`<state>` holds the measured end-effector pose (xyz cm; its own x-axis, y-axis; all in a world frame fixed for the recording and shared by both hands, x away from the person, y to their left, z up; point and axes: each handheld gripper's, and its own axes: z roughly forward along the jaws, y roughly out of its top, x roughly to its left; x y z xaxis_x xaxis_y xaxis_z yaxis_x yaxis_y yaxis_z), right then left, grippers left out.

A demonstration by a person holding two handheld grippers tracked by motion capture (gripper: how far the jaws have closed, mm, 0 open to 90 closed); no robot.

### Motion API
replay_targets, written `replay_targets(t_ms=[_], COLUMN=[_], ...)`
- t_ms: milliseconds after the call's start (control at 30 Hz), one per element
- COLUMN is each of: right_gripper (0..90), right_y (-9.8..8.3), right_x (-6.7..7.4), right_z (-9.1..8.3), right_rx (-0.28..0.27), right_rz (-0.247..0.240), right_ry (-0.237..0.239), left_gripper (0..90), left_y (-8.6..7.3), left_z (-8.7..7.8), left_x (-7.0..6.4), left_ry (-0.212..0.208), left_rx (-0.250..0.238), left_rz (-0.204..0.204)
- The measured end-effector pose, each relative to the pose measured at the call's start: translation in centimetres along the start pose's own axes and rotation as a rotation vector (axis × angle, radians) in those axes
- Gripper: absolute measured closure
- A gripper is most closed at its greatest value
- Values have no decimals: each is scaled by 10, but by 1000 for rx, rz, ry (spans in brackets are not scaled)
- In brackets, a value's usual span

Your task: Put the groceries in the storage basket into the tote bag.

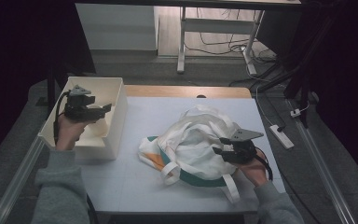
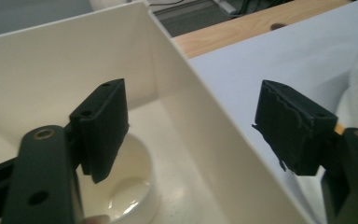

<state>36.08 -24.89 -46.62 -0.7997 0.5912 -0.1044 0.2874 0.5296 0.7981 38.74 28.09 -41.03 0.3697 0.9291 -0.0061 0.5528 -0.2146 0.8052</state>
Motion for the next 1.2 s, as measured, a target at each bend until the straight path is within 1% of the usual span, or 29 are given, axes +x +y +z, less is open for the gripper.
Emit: replay_targets(t_ms=[100, 233, 400, 467, 500, 533, 667, 833, 933, 1000, 1067, 1200], right_gripper=[498, 498, 497, 497, 497, 497, 495, 495, 495, 495, 495, 495], right_y=[0, 0, 0, 0, 0, 0, 0, -1, -1, -1, -1, -1], right_x=[0, 0, 0, 0, 0, 0, 0, 0, 0, 0, 0, 0], right_z=[0, 0, 0, 0, 0, 0, 1, 2, 2, 3, 3, 3], right_rx=[1, -1, -1, -2, -2, -1, 1, 6, 8, 7, 9, 12], right_rz=[-1, 2, 0, 0, 1, 1, -2, 0, -2, -4, -2, -2], right_ry=[1, -1, -2, -2, -1, -1, 1, 2, 4, 5, 6, 5], left_gripper=[184, 148, 118, 100, 89, 81, 58, 39, 36, 36, 45, 86], left_y=[-4, -9, -15, -17, -19, -20, -24, -28, -31, -33, -35, -34], left_z=[5, 10, 16, 20, 22, 24, 31, 40, 45, 48, 50, 52], left_x=[7, 15, 22, 24, 26, 27, 32, 35, 39, 41, 43, 41], left_ry=[38, 53, 78, 80, 82, 84, 86, 88, 81, 84, 78, 65], left_rx=[32, 51, 83, 103, 112, 125, 148, 174, 192, 194, 191, 187], left_rz=[-8, -22, -29, -31, -38, -36, -47, -51, -57, -66, -71, -54])
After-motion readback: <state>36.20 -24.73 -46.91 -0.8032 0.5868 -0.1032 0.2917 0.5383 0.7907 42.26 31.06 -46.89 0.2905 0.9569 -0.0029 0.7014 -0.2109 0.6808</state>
